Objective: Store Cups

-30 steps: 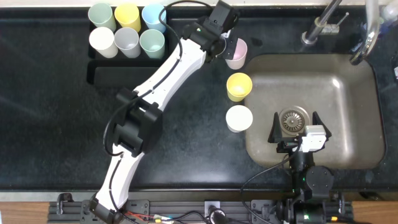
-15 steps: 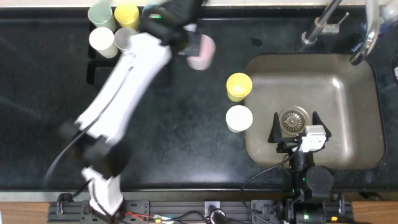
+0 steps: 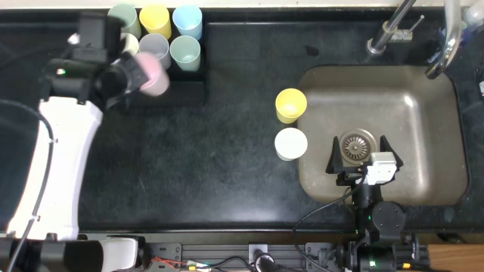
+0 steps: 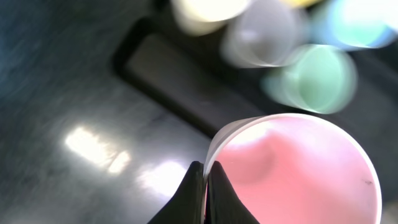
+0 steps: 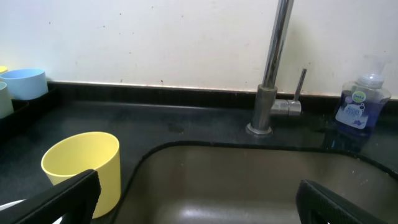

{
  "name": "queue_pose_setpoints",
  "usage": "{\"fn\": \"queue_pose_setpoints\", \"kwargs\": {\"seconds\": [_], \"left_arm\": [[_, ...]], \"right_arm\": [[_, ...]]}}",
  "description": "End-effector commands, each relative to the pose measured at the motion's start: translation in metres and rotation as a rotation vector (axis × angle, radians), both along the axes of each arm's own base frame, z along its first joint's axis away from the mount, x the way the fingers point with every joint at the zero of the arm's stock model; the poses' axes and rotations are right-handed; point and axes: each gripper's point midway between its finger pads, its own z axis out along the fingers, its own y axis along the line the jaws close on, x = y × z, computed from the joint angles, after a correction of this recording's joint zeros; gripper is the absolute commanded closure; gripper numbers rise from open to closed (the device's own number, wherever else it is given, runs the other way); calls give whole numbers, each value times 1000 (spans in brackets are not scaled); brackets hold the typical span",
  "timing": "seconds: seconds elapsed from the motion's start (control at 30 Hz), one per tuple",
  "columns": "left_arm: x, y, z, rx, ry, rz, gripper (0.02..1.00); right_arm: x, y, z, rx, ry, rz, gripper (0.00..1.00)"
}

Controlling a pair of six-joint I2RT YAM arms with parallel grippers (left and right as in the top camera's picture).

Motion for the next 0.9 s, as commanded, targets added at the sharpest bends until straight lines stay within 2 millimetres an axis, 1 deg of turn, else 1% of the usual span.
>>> {"fn": "queue_pose_setpoints", "kwargs": {"seconds": [0.03, 0.1, 0.2, 0.3, 0.37, 0.5, 0.63, 0.9], "left_arm": [[-6, 24, 13, -64, -49, 68, 982], [-7, 40, 12, -56, -45, 101, 980], [-9, 56, 6, -43, -25, 134, 980], [-10, 67, -7, -19, 14, 162, 982], [-6, 72, -16, 6, 35, 174, 980], [6, 77, -31, 20, 53, 182, 982], [13, 79, -46, 24, 83, 186, 982], [35, 84, -62, 22, 59, 193, 982]], "right_arm": [[0, 2, 1, -3, -9, 10, 3], [0, 2, 1, -3, -9, 10, 5], [0, 2, 1, -3, -9, 10, 3], [0, 2, 1, -3, -9, 10, 3], [0, 2, 1, -3, -9, 10, 7], [0, 2, 1, -3, -9, 10, 3], [0, 2, 1, -3, -9, 10, 5], [0, 2, 1, -3, -9, 10, 3]]}}
